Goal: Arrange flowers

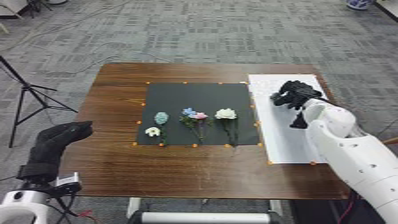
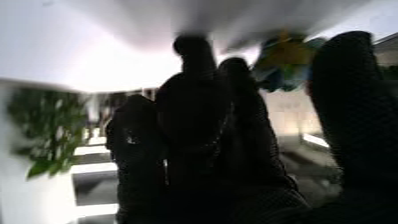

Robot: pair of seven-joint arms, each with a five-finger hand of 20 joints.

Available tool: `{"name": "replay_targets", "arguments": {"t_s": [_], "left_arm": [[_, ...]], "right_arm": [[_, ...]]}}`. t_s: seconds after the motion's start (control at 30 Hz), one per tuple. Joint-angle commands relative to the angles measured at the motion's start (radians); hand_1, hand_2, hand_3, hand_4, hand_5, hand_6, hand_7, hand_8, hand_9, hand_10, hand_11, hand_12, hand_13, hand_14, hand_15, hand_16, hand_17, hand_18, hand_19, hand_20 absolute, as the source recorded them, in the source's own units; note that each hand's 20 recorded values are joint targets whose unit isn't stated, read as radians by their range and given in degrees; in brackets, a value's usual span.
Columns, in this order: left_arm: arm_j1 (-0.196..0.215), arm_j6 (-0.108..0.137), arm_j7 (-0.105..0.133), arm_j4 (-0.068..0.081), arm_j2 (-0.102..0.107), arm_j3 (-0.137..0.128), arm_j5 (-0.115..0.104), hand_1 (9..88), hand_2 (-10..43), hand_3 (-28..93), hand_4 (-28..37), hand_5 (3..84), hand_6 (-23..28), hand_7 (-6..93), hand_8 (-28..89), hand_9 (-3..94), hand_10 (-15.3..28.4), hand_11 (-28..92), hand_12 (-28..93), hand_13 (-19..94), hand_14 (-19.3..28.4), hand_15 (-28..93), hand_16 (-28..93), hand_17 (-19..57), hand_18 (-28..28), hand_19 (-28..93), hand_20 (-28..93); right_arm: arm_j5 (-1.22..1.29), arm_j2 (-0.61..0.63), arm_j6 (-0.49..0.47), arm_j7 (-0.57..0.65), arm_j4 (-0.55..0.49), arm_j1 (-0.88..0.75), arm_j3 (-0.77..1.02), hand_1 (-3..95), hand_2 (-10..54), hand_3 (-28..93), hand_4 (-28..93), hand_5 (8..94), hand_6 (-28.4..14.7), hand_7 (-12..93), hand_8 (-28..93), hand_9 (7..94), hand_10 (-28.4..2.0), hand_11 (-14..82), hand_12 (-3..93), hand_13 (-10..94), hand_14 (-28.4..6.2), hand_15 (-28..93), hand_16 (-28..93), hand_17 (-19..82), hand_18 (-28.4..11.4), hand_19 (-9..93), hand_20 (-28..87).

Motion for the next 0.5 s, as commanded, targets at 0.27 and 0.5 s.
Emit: {"name": "replay_targets", "arguments": {"t_s": [0.27,0.5], "left_arm": [[-0.001,-0.008,-0.003,-0.002,-0.005,-0.002,0.001,26.4,-4.2,69,-23.6,54.5,1.1,19.5,-8,52.3,14.1,22,14,42,17.4,25,3,3.9,14.6,17,21],[0.006,0.0,-0.005,-0.007,-0.008,-0.005,-0.001,26.6,-4.1,69,-23.6,54.4,1.0,19.6,-8,52.3,14.2,22,14,41,17.4,25,3,4.0,14.6,17,21]], "right_arm": [[-0.038,-0.036,0.116,-0.029,0.027,0.021,-0.111,37.5,-9.5,67,-19,49.9,-2.4,13,-6,64.5,-14.0,12.4,18.7,83,-5.9,59,34,56,-15.9,93,56],[-0.042,-0.018,0.168,-0.031,0.031,0.035,-0.172,59.0,-9.5,55,-18,72.1,1.2,21,6,85.2,-9.7,7.2,32.1,88,-4.0,60,34,60,-14.5,93,59]]}}
